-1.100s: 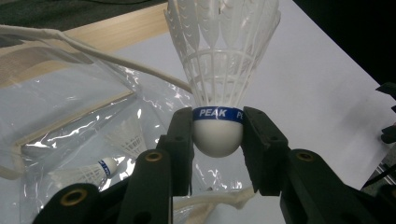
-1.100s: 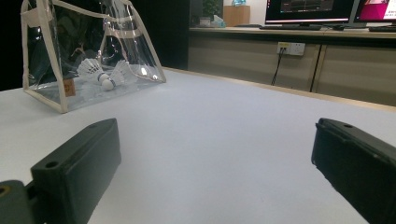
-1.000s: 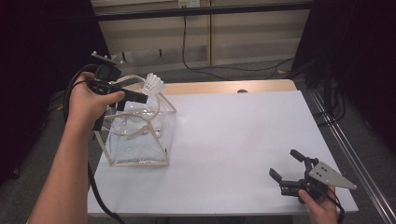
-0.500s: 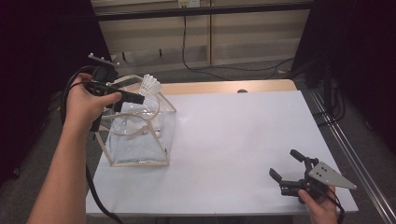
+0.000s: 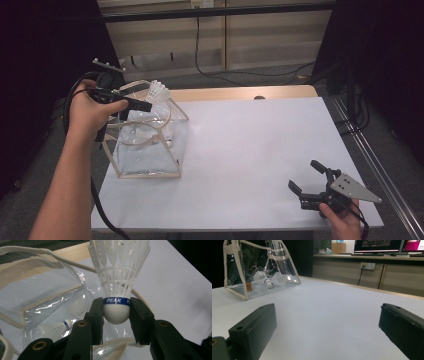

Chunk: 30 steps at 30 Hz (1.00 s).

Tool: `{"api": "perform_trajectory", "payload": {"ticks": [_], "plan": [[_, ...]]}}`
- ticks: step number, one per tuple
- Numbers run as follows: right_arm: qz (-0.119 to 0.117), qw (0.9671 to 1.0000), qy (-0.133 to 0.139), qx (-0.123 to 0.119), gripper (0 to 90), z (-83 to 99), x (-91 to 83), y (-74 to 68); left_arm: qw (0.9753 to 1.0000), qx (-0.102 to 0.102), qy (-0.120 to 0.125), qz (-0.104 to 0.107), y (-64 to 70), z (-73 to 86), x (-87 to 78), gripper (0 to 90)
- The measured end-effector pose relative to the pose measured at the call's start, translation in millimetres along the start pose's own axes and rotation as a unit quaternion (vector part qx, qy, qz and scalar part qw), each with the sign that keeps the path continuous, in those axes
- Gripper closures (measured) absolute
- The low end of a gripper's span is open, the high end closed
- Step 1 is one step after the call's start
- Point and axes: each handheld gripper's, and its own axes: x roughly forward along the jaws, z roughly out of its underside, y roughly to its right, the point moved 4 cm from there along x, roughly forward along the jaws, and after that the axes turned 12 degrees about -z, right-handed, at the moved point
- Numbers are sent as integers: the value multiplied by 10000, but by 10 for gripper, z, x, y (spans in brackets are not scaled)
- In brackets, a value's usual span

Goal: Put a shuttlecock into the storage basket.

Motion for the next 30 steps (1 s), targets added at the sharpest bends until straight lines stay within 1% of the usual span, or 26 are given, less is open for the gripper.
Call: {"api": "perform_trajectory", "payload": {"ticks": [6, 8, 9, 11, 20, 24, 29, 30], "plan": [[2, 10000, 0, 1, 14, 0, 0, 0, 10000, -44, 26, -36, -38, 21, 3, 654], [2, 10000, -1, 5, 14, 1, 0, 0, 10000, -11, 10, -70, -57, 33, 3, 654], [4, 10000, -1, 2, 14, 1, 0, 0, 10000, -38, 14, -73, -58, 38, 3, 654], [2, 10000, 1, 2, 14, 2, 2, 1, 10000, 3, 24, -86, -73, 44, -2, 654], [11, 10000, 2, 3, 14, 2, 2, 4, 9998, -5, 16, -187, -151, 71, -17, 654], [7, 10000, -2, 1, 14, 1, 1, 2, 9997, -55, 16, -224, -189, 91, -13, 654], [5, 10000, -2, -1, 14, 2, 1, 3, 9995, -20, 12, -311, -240, 114, -8, 654], [6, 10000, -1, -1, 14, 1, 1, 3, 9996, -47, 3, -291, -246, 120, -5, 654]]}}
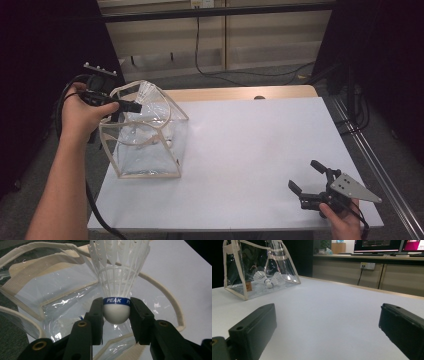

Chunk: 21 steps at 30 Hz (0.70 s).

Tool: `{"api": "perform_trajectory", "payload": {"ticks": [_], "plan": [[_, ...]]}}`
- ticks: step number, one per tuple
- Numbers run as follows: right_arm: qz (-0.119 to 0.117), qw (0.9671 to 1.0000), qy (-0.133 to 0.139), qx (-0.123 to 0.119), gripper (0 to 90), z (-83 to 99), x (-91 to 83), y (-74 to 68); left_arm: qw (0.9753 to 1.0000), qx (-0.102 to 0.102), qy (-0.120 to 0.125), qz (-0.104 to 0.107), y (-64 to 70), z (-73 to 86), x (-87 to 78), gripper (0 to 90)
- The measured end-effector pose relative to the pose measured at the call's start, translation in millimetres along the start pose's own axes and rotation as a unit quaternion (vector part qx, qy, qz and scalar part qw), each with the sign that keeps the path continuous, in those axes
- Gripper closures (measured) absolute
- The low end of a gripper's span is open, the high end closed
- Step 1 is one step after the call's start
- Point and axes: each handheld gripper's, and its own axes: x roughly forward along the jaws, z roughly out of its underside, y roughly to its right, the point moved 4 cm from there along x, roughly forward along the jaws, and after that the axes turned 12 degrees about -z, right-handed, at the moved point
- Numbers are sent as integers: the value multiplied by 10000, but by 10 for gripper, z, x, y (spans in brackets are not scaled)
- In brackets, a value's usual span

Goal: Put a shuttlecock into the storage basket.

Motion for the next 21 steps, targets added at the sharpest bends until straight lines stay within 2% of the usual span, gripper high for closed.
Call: {"api": "perform_trajectory", "payload": {"ticks": [12, 21], "plan": [[0, 10000, -6, -11, 14, 1, 1, 1, 9999, 48, -64, -127, -71, 53, 51, 654], [-2, 10000, -4, -8, 14, 1, 1, -1, 9997, 0, -85, -217, -115, 90, 70, 654]]}}
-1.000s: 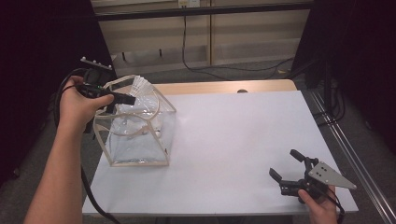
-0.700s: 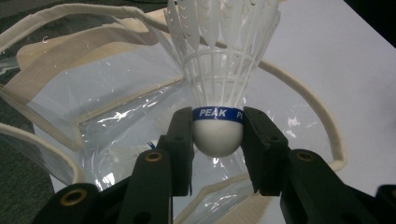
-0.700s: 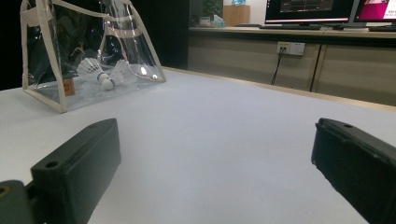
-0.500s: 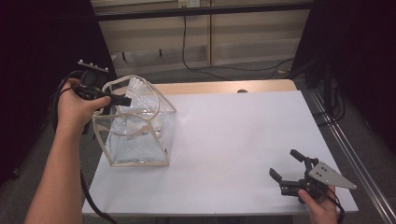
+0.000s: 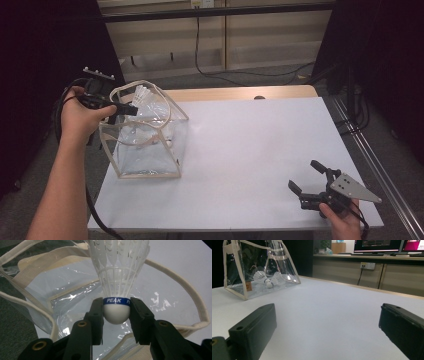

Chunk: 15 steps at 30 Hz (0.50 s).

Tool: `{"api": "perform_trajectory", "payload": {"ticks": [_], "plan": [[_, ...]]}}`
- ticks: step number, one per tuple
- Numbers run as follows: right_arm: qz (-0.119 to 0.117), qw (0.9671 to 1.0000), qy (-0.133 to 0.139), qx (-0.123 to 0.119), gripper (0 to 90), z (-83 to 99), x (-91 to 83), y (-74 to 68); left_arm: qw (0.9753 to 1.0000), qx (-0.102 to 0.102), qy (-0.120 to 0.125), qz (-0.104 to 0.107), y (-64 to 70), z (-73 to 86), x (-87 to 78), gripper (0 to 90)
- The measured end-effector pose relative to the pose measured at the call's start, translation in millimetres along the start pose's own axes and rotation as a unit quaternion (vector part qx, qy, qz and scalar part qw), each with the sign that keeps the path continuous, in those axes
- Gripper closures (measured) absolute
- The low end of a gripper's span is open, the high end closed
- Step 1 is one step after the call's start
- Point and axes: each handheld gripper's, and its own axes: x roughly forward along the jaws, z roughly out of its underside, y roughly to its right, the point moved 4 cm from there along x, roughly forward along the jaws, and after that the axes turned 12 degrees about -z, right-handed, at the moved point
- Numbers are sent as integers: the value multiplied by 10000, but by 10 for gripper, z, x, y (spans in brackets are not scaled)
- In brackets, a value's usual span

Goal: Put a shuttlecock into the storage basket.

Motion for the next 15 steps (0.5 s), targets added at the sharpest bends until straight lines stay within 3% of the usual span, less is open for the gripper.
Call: {"api": "perform_trajectory", "payload": {"ticks": [15], "plan": [[4, 10000, 2, 9, 14, 4, 7, -2, 10000, -12, -18, -38, -38, 26, 34, 653]]}}
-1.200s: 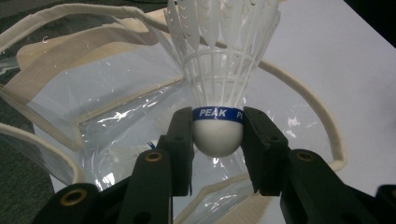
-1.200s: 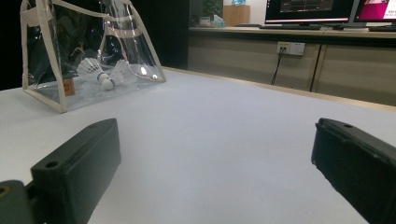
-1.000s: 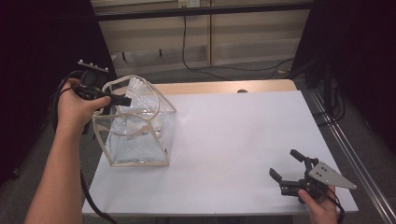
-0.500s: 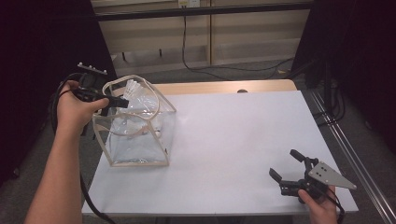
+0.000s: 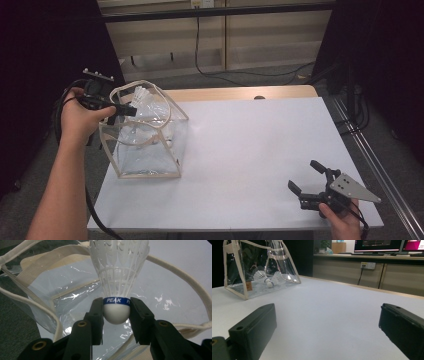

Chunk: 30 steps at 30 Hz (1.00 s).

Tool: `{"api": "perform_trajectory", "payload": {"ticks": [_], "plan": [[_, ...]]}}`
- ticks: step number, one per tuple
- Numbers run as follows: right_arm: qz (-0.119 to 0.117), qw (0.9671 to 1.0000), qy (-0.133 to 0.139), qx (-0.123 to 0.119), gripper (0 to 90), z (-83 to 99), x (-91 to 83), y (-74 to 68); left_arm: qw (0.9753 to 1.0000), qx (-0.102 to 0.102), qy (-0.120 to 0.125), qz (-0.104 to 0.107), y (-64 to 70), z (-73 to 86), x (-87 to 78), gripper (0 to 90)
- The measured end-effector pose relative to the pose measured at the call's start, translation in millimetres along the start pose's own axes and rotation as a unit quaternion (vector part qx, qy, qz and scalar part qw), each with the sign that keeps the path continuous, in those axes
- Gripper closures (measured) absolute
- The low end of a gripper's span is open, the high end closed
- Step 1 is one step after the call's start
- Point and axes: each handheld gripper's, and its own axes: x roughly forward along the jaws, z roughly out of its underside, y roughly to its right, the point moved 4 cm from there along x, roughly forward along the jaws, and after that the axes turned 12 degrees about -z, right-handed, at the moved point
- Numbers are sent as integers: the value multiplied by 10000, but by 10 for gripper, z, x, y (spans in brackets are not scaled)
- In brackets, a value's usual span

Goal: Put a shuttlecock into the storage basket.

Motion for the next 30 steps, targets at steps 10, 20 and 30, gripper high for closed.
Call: {"api": "perform_trajectory", "payload": {"ticks": [10, 20, 30], "plan": [[-1, 10000, -13, -6, 14, 2, 2, 2, 10000, -15, 4, -37, -3, 3, 36, 652], [-5, 10000, -37, -9, 14, 7, 7, 0, 10000, -61, 11, -6, -6, 14, 46, 635], [4, 10000, -38, -13, 14, 4, 2, 1, 9996, -176, 94, 192, 41, 1, 15, 578]]}}
